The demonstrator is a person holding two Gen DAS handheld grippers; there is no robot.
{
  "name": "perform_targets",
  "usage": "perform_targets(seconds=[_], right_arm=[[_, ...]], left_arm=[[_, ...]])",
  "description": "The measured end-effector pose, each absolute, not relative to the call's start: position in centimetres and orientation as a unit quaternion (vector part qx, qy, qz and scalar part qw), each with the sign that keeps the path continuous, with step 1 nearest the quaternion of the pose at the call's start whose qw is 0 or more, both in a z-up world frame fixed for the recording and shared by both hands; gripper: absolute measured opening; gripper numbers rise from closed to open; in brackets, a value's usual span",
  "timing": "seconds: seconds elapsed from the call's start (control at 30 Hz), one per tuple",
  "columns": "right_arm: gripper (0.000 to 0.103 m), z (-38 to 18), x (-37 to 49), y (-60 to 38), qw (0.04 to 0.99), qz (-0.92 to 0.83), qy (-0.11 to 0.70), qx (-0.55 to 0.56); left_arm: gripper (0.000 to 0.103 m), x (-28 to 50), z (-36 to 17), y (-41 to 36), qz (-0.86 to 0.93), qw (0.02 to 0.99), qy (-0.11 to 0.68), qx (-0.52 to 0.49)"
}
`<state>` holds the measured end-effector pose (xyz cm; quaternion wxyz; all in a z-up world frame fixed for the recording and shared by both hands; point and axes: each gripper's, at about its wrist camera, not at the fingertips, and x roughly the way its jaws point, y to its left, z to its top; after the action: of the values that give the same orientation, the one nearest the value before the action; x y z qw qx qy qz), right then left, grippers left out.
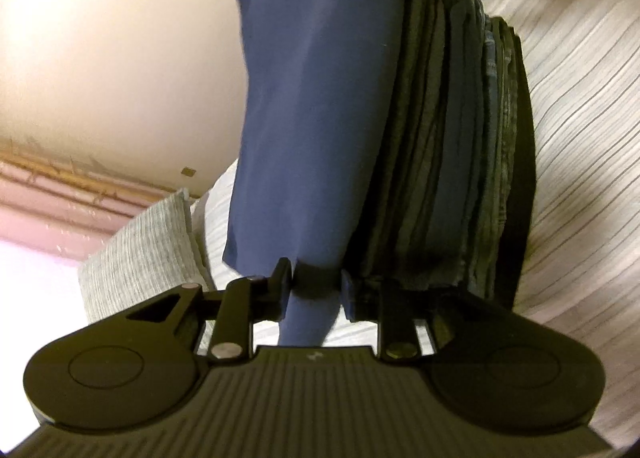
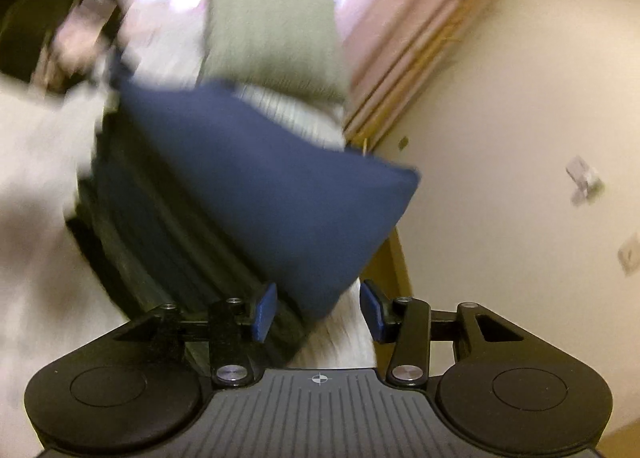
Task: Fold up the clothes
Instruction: 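Lower the folded sweatshirt onto the stack of dark folded clothes, then open both grippers and press the sweatshirt flat on the stack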
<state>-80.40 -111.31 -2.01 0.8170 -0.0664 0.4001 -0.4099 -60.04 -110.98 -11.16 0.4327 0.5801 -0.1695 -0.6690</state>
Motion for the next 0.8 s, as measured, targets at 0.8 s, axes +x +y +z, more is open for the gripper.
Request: perform_targets(seconds=[0.8], right_arm=[[0.045, -4.7, -82.2, -116.3, 0.843, -0.381, 0.353, 0.144]], left_arm=[[0.022, -61.8, -8.1, -114.5, -0.735, 0.471, 0.012, 0.487]])
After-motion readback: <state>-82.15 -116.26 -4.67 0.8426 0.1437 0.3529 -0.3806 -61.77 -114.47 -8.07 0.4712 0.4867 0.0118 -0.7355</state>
